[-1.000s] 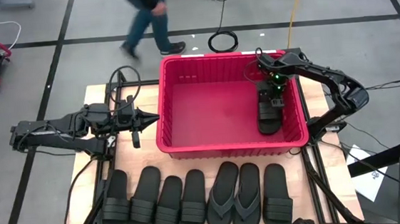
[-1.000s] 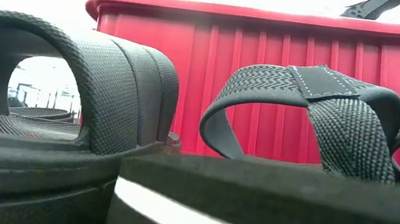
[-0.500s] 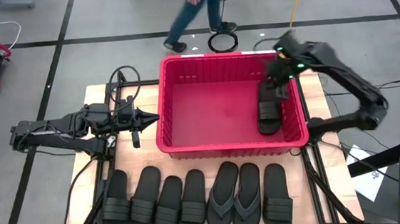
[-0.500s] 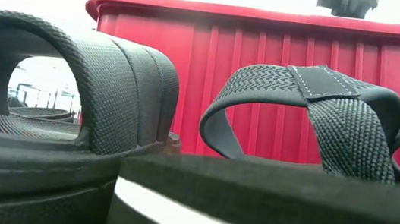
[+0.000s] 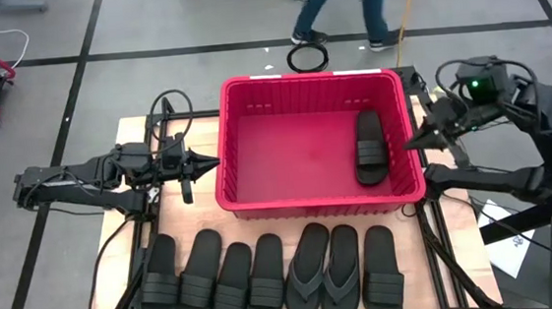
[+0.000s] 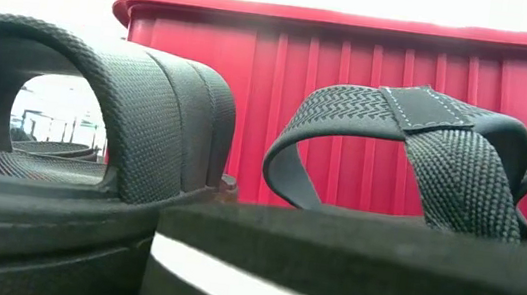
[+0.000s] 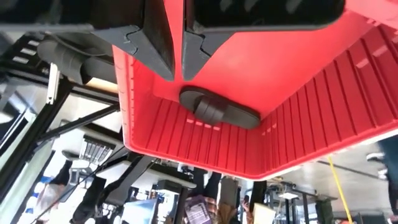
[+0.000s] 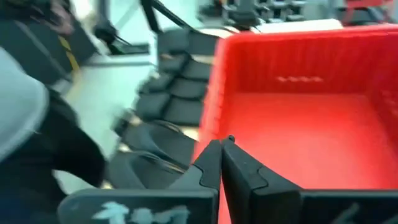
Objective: Pick and place slides into bin
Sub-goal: Put the black slide into the red container
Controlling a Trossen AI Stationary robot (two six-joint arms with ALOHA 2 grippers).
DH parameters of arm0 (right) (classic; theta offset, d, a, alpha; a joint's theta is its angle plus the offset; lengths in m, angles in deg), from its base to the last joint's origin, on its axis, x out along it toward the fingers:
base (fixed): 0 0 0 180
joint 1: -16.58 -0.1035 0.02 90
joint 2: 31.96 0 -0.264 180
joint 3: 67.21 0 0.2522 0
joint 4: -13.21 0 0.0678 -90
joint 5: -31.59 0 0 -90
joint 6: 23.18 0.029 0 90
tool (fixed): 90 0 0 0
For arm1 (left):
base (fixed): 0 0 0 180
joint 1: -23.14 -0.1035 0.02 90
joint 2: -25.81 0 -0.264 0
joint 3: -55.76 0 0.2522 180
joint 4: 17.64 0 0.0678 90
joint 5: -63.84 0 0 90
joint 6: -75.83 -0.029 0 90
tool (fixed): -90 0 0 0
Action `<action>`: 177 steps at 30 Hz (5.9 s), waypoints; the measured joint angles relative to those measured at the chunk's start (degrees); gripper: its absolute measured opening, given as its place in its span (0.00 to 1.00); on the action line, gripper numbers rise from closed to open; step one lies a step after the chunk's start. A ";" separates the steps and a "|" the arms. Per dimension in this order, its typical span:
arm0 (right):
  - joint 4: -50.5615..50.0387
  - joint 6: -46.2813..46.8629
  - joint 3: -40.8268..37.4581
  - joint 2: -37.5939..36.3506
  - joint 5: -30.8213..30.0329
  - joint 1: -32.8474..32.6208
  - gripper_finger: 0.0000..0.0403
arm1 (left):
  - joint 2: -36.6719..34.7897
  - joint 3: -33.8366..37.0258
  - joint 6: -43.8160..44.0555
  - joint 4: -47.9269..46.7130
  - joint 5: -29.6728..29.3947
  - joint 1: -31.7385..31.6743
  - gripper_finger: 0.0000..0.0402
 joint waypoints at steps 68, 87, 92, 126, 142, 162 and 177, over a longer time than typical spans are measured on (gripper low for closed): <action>32.42 43.57 -25.70 16.43 -46.01 -89.54 0.00 | 0.15 -0.02 0.91 -4.95 -1.94 0.00 0.06; 48.78 65.45 -41.59 21.37 -33.13 -86.52 0.38 | 0.17 -0.02 -0.13 -4.97 -1.51 0.02 0.06; 54.82 65.79 -44.47 21.32 -33.06 -84.60 0.54 | 0.17 -0.02 -0.15 -5.02 -1.46 0.01 0.06; 80.82 76.76 -62.93 21.34 -31.65 -85.64 0.60 | 0.15 -0.02 0.16 -4.99 1.60 0.02 0.06; 84.52 78.84 -62.95 21.45 -34.67 -89.24 0.17 | 0.17 -0.02 -0.13 -4.99 1.44 0.02 0.06; 77.82 66.89 -39.54 21.31 -16.66 -88.35 0.01 | 0.17 -0.02 -0.07 -4.98 1.44 0.02 0.06; 9.13 32.97 5.98 21.25 -39.74 -69.36 0.01 | 0.17 -0.02 -0.59 -4.31 1.44 0.02 0.06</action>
